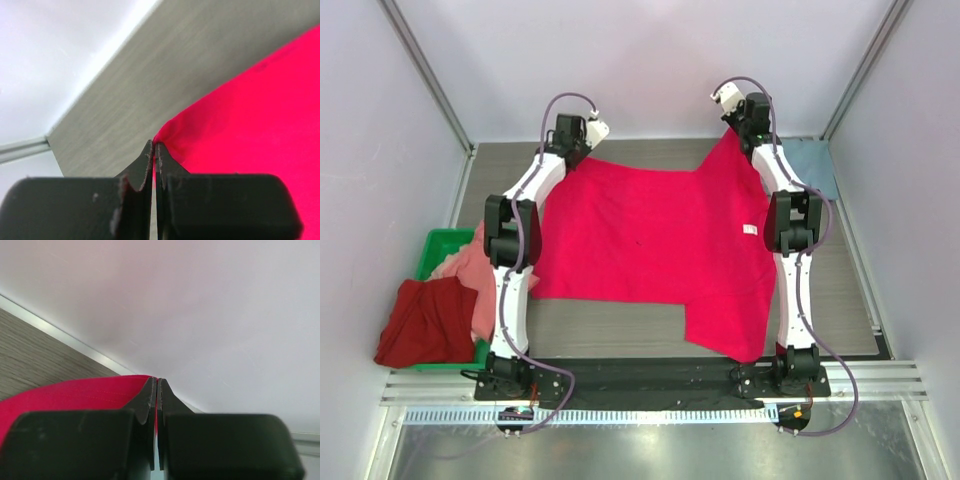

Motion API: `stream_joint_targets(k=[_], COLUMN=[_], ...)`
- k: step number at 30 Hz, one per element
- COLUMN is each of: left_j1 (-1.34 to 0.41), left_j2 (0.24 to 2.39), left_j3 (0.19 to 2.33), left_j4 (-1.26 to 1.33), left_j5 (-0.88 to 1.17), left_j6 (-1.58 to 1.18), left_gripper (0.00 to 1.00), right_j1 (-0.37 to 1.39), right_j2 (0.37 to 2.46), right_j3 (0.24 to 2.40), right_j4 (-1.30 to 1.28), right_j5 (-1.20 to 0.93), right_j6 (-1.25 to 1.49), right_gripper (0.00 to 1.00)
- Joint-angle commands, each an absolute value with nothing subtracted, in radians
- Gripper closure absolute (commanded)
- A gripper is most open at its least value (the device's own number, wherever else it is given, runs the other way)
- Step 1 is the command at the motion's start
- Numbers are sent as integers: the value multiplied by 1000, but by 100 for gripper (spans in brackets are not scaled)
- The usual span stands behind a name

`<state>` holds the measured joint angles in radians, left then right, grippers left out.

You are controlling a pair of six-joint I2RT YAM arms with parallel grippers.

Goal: Fold and stack the t-shirts
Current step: Flatten the tshirt out, then fold the tshirt

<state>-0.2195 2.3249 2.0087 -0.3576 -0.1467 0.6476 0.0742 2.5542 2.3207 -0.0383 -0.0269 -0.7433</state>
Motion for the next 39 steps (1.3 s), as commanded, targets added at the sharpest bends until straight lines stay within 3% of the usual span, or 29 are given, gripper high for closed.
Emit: stream_joint_targets(k=[1, 6, 15, 39], left_j1=[-222, -222, -219, -164], left_j2=[2367, 2378, 2166, 2025], left_j3=[2126, 2180, 1941, 1825], left_j4=[-314, -319, -293, -370], left_j5=[-143, -147, -46, 70], left_j6=[600, 606, 643, 775], left_gripper=[100, 100, 100, 100], right_j1=[75, 72, 71, 75], right_j2=[2549, 2517, 2229, 1720], right_j3=[2385, 2367, 2028, 1525], right_j4=[31, 29, 17, -147], right_j5=[-5, 29, 14, -54], right_j6=[-723, -722, -784, -742], right_gripper=[99, 99, 99, 99])
